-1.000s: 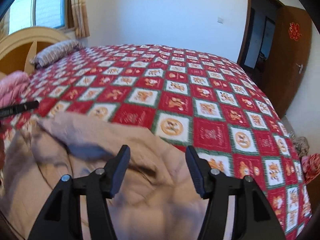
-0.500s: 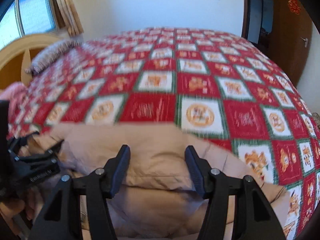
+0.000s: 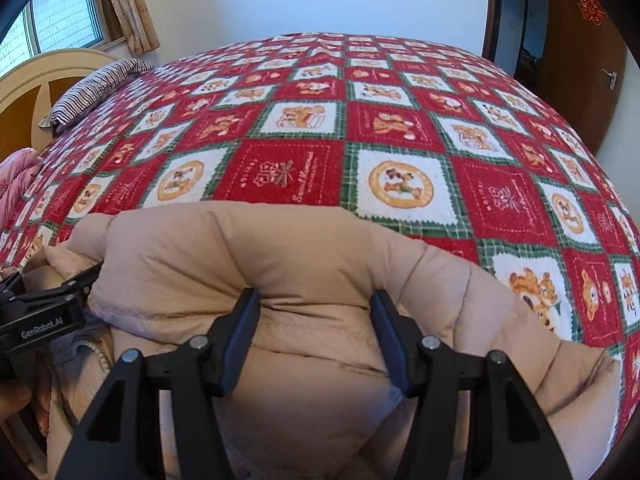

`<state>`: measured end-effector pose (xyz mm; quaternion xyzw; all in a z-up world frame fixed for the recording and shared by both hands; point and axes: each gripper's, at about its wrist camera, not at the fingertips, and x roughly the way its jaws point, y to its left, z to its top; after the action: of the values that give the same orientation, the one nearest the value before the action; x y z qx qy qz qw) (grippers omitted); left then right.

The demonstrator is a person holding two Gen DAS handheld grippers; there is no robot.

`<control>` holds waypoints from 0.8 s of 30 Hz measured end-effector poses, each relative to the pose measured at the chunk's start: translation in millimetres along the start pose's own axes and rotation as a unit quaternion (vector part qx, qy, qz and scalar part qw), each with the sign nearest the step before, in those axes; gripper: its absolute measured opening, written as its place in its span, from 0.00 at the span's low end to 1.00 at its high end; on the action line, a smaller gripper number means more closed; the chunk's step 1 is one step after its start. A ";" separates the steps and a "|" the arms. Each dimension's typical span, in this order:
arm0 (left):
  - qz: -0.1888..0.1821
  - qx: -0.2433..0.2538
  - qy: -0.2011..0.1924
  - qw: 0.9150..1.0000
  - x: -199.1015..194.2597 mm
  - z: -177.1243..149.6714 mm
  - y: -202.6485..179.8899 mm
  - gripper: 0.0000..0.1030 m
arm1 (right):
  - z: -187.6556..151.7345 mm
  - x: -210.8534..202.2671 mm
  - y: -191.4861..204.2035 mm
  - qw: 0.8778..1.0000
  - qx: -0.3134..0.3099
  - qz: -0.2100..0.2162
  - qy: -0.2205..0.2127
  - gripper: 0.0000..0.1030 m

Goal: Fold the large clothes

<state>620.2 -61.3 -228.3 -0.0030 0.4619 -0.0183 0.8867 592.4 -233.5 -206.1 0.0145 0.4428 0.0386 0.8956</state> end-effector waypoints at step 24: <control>-0.019 0.008 0.010 1.000 -13.3 7.0 -33.8 0.99 | 5.6 -13.1 -13.9 0.999 0.031 -0.011 -0.010 0.41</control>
<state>617.3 -94.8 -212.7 -0.0047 0.4706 -0.0387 0.8815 589.7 -248.4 -193.2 0.0377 0.4354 0.0144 0.8993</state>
